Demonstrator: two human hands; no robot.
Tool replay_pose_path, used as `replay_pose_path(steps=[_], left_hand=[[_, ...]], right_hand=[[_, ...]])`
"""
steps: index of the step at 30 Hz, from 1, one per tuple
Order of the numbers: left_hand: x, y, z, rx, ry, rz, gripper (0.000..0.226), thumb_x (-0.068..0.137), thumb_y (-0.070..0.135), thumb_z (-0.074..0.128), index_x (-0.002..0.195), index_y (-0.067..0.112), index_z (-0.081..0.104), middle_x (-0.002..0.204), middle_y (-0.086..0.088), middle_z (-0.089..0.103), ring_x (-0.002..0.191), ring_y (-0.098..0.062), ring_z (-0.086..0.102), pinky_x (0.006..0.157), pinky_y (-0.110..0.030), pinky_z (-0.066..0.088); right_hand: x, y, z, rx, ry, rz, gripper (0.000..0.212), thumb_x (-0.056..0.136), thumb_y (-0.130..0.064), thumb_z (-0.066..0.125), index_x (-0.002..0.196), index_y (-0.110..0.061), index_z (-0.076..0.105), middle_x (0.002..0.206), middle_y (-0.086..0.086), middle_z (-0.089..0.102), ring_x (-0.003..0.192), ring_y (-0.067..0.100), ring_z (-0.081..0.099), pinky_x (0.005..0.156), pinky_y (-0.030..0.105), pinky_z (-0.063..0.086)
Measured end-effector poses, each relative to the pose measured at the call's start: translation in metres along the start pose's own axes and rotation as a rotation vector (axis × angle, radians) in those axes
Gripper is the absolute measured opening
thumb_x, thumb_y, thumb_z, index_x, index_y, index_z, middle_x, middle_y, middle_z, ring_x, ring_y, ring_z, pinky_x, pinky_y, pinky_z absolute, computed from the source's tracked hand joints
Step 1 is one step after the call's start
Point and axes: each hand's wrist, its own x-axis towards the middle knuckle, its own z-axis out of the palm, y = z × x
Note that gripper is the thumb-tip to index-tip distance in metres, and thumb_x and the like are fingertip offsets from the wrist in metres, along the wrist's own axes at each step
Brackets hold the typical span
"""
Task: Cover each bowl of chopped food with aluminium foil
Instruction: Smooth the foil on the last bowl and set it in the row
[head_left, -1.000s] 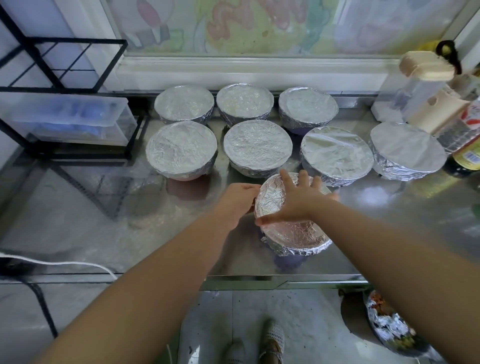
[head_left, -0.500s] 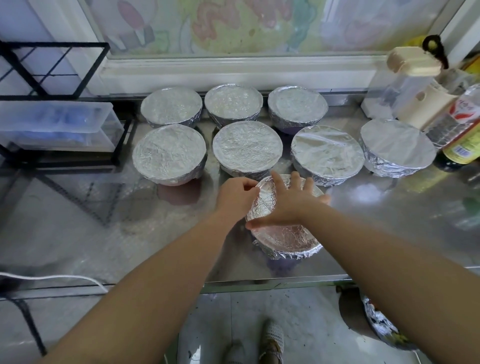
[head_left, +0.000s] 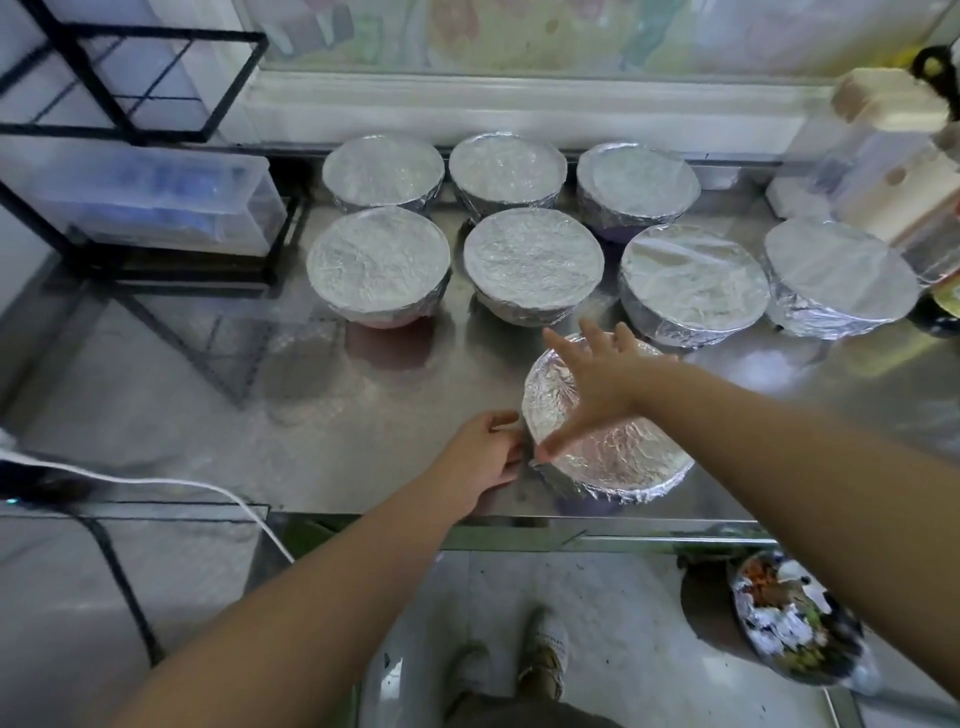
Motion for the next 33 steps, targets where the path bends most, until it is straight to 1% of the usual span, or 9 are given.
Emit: replay_pose_path(steps=[2,8,10,13,18,23,27,31,33], left_hand=[[-0.009,-0.008,0.008,0.019,-0.076,-0.037,0.017,0.101,0.009,0.051,0.109,0.022,0.058,0.112,-0.007,0.066,0.107,-0.021,0.063,0.101,-0.042,0.051],[-0.009,-0.018,0.006,-0.105,-0.046,-0.029,0.023,0.097,-0.006,0.045,0.108,0.012,0.055,0.09,-0.01,0.062,0.095,-0.022,0.063,0.093,-0.038,0.055],[-0.009,-0.019,0.005,-0.179,-0.017,-0.046,0.024,0.099,-0.005,0.045,0.111,0.012,0.056,0.077,-0.006,0.065,0.074,-0.017,0.064,0.08,-0.035,0.058],[-0.011,-0.024,0.007,-0.181,0.05,-0.034,0.022,0.104,0.002,0.04,0.114,0.016,0.055,0.066,0.0,0.057,0.054,-0.011,0.048,0.067,-0.029,0.054],[-0.018,-0.038,0.003,0.283,0.18,0.223,0.023,0.101,0.013,0.048,0.12,0.024,0.044,0.103,0.003,0.062,0.082,-0.013,0.063,0.08,-0.036,0.058],[-0.032,-0.035,0.004,0.398,-0.054,0.227,0.041,0.087,0.016,0.063,0.123,0.021,0.045,0.096,0.005,0.06,0.079,-0.007,0.058,0.064,-0.018,0.045],[-0.027,-0.029,0.006,0.515,0.049,0.278,0.039,0.086,0.03,0.067,0.12,0.024,0.049,0.101,0.007,0.065,0.086,-0.007,0.063,0.066,-0.021,0.047],[-0.021,-0.03,0.006,0.464,0.047,0.252,0.035,0.085,0.024,0.07,0.115,0.023,0.052,0.1,0.005,0.065,0.084,-0.01,0.064,0.068,-0.022,0.049],[-0.017,-0.03,0.006,0.142,-0.031,0.131,0.029,0.087,0.003,0.067,0.11,0.015,0.053,0.099,-0.005,0.063,0.087,-0.016,0.063,0.08,-0.028,0.054]], right_hand=[[0.0,-0.001,0.001,0.003,0.009,0.015,0.17,0.006,-0.105,0.051,0.148,-0.053,-0.027,0.164,-0.001,-0.031,0.148,0.048,-0.025,0.109,0.083,0.009],[-0.002,-0.005,0.007,0.068,0.078,0.068,0.17,0.008,-0.109,0.045,0.15,-0.049,-0.027,0.167,0.003,-0.024,0.15,0.05,-0.017,0.111,0.08,0.013],[-0.002,-0.006,0.007,0.081,0.085,0.083,0.168,0.012,-0.108,0.047,0.151,-0.047,-0.026,0.167,0.003,-0.024,0.15,0.05,-0.017,0.11,0.081,0.014],[-0.001,-0.006,0.007,0.091,0.088,0.095,0.161,0.024,-0.104,0.054,0.152,-0.046,-0.026,0.167,0.004,-0.024,0.15,0.05,-0.018,0.111,0.08,0.012],[0.001,-0.007,0.008,0.114,0.085,0.11,0.158,0.031,-0.102,0.058,0.152,-0.046,-0.026,0.166,0.005,-0.026,0.149,0.05,-0.019,0.111,0.08,0.01],[0.002,-0.008,0.008,0.106,0.064,0.124,0.159,0.029,-0.104,0.055,0.151,-0.044,-0.029,0.165,0.007,-0.028,0.148,0.052,-0.021,0.112,0.079,0.01],[0.0,-0.01,0.007,0.111,0.064,0.125,0.159,0.031,-0.101,0.056,0.152,-0.044,-0.028,0.166,0.007,-0.026,0.148,0.052,-0.021,0.112,0.079,0.011],[0.001,-0.009,0.007,0.116,0.063,0.118,0.164,0.019,-0.105,0.049,0.151,-0.046,-0.029,0.166,0.006,-0.026,0.149,0.051,-0.02,0.111,0.08,0.011],[0.001,-0.009,0.008,0.112,0.072,0.114,0.162,0.022,-0.104,0.051,0.151,-0.046,-0.028,0.166,0.006,-0.026,0.149,0.051,-0.02,0.111,0.08,0.012]])
